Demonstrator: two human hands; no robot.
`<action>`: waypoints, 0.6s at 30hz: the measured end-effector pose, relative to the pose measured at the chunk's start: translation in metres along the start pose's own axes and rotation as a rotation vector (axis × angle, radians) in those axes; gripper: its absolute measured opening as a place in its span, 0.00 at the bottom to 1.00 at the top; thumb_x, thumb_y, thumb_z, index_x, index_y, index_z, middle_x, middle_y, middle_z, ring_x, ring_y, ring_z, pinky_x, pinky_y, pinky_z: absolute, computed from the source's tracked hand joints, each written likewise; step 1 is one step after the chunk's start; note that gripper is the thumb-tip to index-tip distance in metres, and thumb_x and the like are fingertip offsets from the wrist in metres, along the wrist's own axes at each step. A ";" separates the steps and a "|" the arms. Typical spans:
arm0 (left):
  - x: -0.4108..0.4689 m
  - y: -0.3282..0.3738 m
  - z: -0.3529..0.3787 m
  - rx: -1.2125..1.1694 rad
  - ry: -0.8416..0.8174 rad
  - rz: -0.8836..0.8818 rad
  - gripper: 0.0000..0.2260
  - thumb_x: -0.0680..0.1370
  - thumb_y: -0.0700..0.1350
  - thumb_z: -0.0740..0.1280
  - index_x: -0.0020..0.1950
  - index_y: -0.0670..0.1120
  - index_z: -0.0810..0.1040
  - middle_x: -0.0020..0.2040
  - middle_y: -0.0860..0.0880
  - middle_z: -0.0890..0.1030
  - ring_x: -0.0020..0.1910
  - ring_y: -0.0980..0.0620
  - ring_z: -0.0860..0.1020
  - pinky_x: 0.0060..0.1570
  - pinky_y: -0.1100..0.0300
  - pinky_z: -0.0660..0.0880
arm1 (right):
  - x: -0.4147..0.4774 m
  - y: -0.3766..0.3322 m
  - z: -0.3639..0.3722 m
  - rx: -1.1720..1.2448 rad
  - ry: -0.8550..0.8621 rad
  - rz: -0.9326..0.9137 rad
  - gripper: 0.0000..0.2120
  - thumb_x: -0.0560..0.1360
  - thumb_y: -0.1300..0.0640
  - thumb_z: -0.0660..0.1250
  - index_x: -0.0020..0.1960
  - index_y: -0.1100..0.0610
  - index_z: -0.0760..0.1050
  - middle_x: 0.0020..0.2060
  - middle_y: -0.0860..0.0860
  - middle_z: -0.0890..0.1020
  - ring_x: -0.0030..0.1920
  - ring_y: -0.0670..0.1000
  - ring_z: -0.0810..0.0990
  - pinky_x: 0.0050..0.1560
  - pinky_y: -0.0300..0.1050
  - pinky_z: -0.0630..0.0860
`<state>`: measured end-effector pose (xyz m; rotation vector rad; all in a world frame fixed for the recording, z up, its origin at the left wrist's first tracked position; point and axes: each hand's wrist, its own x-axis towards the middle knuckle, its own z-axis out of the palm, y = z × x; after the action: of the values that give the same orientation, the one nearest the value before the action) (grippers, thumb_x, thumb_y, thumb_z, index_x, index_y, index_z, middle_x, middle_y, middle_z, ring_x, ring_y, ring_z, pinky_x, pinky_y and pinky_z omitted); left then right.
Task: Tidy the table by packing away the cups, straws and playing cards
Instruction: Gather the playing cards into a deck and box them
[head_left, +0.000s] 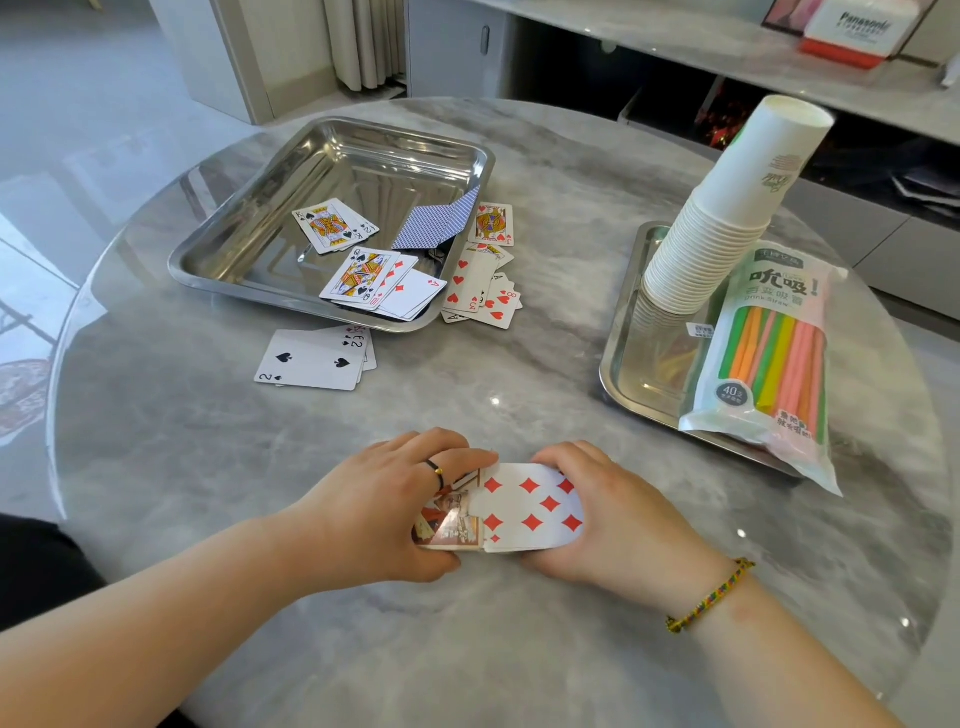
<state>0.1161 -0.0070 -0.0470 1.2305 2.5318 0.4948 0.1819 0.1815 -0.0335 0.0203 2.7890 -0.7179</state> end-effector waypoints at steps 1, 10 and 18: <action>0.000 0.000 0.000 -0.005 0.003 -0.002 0.35 0.67 0.56 0.68 0.70 0.61 0.55 0.67 0.60 0.63 0.63 0.61 0.64 0.51 0.78 0.52 | 0.000 0.000 0.000 0.015 -0.001 0.003 0.26 0.62 0.45 0.72 0.56 0.46 0.66 0.47 0.41 0.67 0.46 0.43 0.70 0.43 0.35 0.64; -0.002 -0.001 -0.003 -0.060 0.053 -0.014 0.34 0.64 0.55 0.71 0.68 0.61 0.60 0.65 0.60 0.66 0.61 0.61 0.68 0.54 0.74 0.59 | 0.000 -0.007 0.009 -0.047 0.083 -0.033 0.25 0.63 0.43 0.71 0.57 0.46 0.65 0.50 0.43 0.70 0.49 0.47 0.73 0.41 0.37 0.64; -0.002 -0.001 -0.004 -0.190 0.018 -0.046 0.33 0.64 0.53 0.72 0.66 0.62 0.62 0.51 0.74 0.60 0.50 0.72 0.62 0.45 0.86 0.58 | 0.002 -0.002 0.001 0.124 -0.040 -0.024 0.34 0.61 0.47 0.74 0.62 0.47 0.63 0.49 0.41 0.65 0.51 0.44 0.70 0.48 0.35 0.67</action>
<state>0.1143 -0.0098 -0.0434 1.1010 2.4551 0.7200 0.1797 0.1792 -0.0344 -0.0040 2.7075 -0.8869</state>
